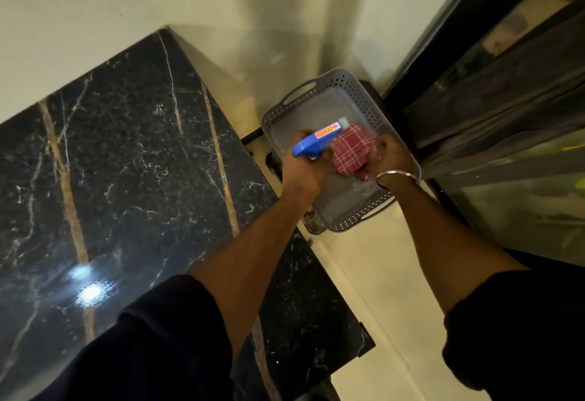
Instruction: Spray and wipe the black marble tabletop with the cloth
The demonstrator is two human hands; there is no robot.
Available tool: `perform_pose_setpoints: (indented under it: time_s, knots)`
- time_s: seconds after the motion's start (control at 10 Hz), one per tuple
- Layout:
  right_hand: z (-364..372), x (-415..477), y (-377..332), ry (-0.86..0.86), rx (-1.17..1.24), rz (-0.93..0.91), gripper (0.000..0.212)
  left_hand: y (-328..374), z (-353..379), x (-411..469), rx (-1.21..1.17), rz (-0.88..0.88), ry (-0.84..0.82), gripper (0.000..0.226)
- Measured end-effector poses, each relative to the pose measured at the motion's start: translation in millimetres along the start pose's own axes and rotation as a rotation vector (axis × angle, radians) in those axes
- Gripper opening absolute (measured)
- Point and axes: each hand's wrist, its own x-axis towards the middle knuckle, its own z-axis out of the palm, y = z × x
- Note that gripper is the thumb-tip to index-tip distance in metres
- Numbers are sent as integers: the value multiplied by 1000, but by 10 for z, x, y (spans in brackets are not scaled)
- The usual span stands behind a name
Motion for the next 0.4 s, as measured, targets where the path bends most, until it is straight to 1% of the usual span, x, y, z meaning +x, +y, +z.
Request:
perform_pose_setpoints:
  time_s: [0.1, 0.2, 0.3, 0.4]
  knots:
    - [-45, -111, -14, -12, -1, 14, 39, -109, 22, -68, 26, 31, -56, 31]
    - [-42, -166, 36, -21, 11, -2, 36, -143, 98, -138, 2, -12, 0, 46]
    - [-150, -332, -16, -28, 9, 7, 30, -87, 112, -229, -95, -135, 39, 73]
    - [-282, -528, -126, -28, 3, -11, 32, -95, 126, -398, -208, -213, 94, 96]
